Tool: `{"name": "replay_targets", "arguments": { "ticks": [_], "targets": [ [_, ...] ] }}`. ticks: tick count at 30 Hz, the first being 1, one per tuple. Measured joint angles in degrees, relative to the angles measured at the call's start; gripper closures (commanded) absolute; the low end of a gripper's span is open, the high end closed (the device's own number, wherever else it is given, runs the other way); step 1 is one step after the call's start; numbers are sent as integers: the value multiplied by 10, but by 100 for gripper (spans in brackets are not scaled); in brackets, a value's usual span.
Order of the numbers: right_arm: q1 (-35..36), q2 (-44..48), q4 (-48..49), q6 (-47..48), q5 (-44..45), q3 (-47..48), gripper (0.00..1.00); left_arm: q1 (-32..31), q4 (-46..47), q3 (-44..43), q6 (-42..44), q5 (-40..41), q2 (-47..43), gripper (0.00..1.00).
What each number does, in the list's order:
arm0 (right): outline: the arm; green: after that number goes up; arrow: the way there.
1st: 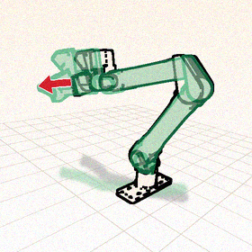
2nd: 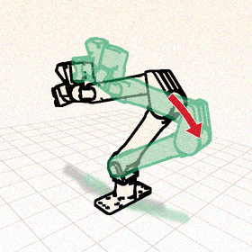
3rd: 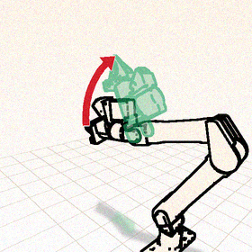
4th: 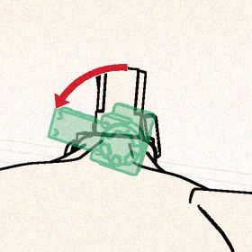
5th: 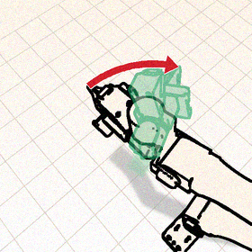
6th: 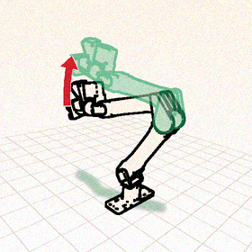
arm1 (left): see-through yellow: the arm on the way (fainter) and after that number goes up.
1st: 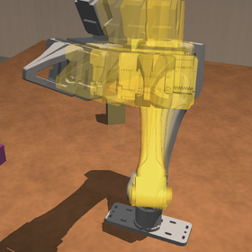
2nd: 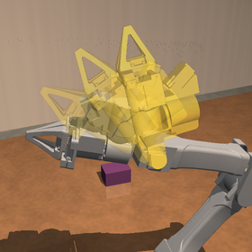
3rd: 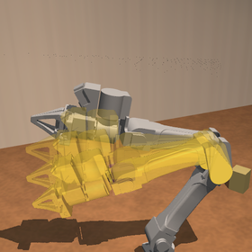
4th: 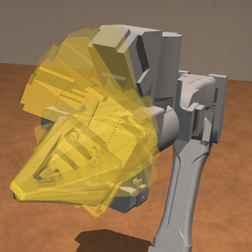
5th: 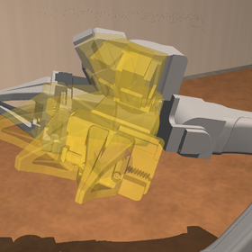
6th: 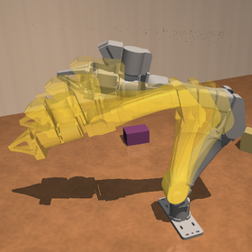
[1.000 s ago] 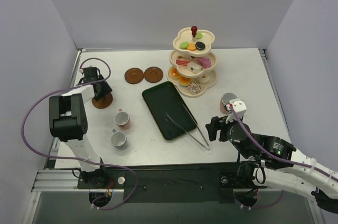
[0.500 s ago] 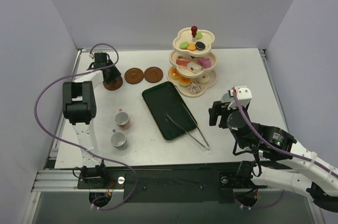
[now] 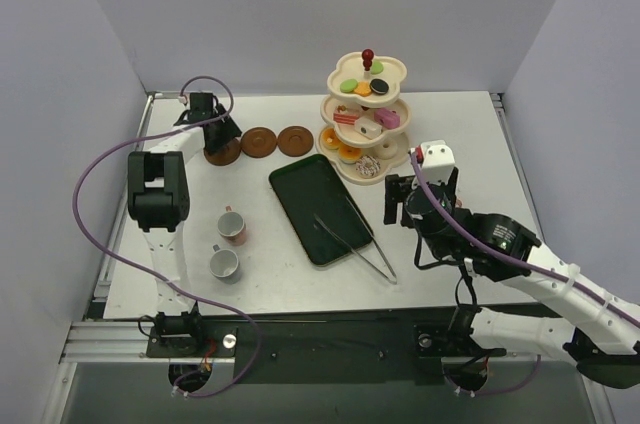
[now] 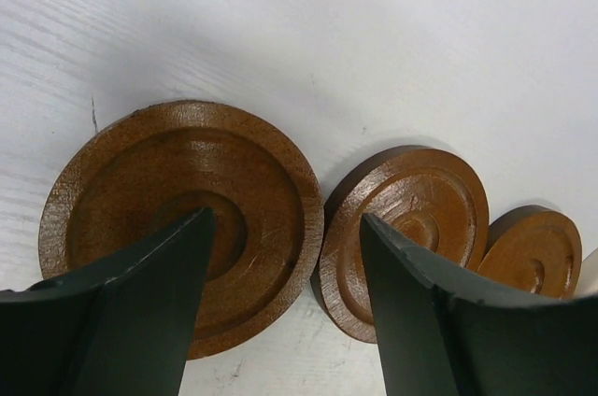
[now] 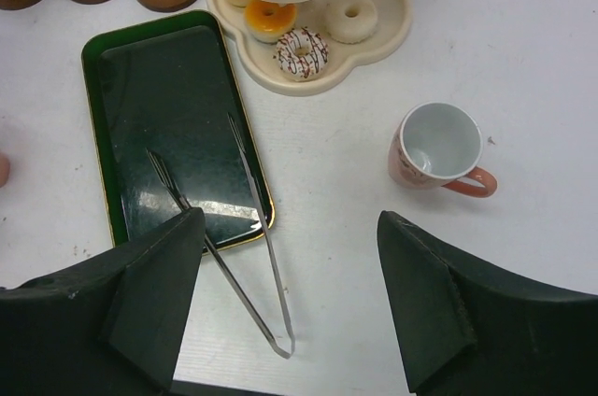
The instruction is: Serve the afternoon tea
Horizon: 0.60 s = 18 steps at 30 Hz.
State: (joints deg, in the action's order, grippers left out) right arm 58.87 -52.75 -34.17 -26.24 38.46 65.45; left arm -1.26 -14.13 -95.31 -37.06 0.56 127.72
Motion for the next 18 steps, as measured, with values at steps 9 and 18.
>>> {"name": "replay_targets", "arguments": {
  "ticks": [9, 18],
  "targets": [
    [-53, -78, -4, 49, -93, 68, 29, 0, -121, 0, 25, 10, -83, 17],
    [-172, -147, -6, 56, -219, 69, 30, -2, -186, 177, 45, -11, -434, 19]
  ]
}}
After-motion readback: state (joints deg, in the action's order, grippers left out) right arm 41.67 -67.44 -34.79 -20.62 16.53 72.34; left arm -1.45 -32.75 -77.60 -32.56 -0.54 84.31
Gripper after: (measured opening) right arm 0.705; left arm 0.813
